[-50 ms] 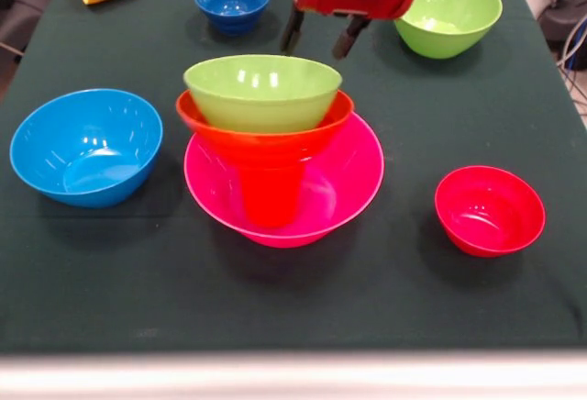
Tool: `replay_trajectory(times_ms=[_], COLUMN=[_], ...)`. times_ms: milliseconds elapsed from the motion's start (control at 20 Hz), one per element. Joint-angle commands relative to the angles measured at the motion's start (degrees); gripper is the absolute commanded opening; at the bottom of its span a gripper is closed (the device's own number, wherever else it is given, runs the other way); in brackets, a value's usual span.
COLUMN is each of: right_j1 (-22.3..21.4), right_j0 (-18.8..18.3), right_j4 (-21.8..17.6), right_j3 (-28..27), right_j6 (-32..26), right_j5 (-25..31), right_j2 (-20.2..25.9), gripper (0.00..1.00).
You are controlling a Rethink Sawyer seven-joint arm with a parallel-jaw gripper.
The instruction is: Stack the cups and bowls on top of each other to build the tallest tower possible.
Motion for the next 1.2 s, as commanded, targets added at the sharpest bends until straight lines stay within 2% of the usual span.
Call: replay_trajectory(times_ms=[50, 550, 1000, 1200], right_j1=[0.5, 0.7, -0.4, -0.9], right_j0=[-0.8, -0.4, -0.3, -0.3], right_j4=[2.1, 2.7, 3.8, 8.5], right_j3=[-5.0, -5.8, -3.8, 0.5], right_j6=[0.3, 0.2, 0.5, 5.1], right_j5=[8.1, 10.4, 9.0, 5.5], right_j2=[6.2, 5.6, 5.4, 7.4], gripper=[1.0, 1.0, 1.0, 1.0])
